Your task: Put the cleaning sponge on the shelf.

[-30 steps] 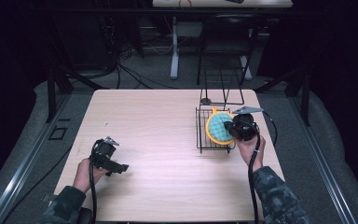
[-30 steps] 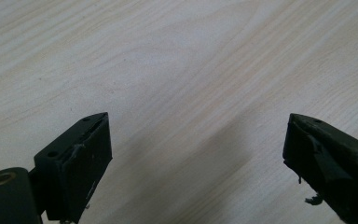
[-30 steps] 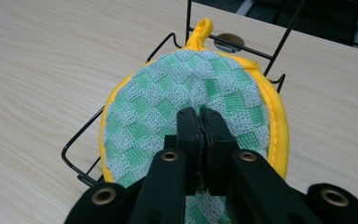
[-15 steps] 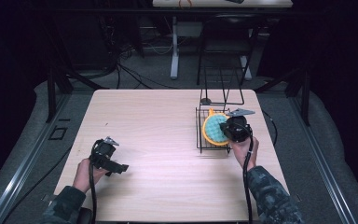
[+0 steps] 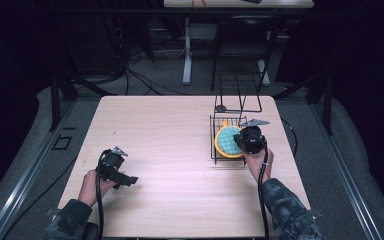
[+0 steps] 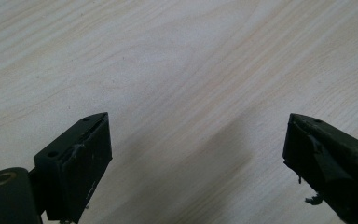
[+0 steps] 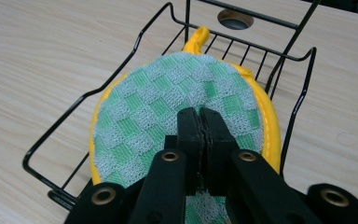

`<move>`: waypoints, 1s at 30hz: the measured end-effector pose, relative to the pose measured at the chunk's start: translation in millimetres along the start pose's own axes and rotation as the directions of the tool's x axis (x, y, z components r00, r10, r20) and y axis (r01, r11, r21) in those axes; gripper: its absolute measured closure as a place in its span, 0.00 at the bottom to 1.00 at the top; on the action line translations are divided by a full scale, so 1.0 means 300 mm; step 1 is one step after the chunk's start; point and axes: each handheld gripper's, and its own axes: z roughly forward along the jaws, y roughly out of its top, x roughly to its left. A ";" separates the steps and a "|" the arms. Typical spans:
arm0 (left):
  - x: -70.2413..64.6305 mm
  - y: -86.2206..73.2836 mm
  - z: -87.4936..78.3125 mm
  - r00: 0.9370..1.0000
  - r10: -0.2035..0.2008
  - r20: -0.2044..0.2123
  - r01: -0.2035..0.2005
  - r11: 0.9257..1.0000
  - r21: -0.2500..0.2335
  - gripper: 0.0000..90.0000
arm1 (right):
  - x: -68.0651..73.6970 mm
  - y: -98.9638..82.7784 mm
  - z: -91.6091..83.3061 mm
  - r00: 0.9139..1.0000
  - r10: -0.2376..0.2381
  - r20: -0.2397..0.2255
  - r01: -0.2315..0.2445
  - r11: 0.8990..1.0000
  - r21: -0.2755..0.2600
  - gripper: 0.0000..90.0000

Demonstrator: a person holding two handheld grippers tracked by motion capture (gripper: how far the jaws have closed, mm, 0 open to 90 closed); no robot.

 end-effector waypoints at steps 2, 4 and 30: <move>0.000 0.000 0.000 1.000 0.002 0.001 -0.002 1.000 0.003 0.09 | -0.001 -0.003 0.007 1.000 0.002 0.010 -0.002 1.000 -0.001 0.97; 0.000 0.000 0.000 1.000 0.002 0.001 -0.002 1.000 0.004 0.09 | -0.003 -0.005 0.011 1.000 0.011 0.015 -0.011 1.000 0.004 0.97; 0.001 0.000 0.000 1.000 0.001 0.001 -0.001 1.000 0.003 0.09 | -0.009 0.014 -0.015 0.998 0.061 0.002 -0.061 0.997 -0.041 0.57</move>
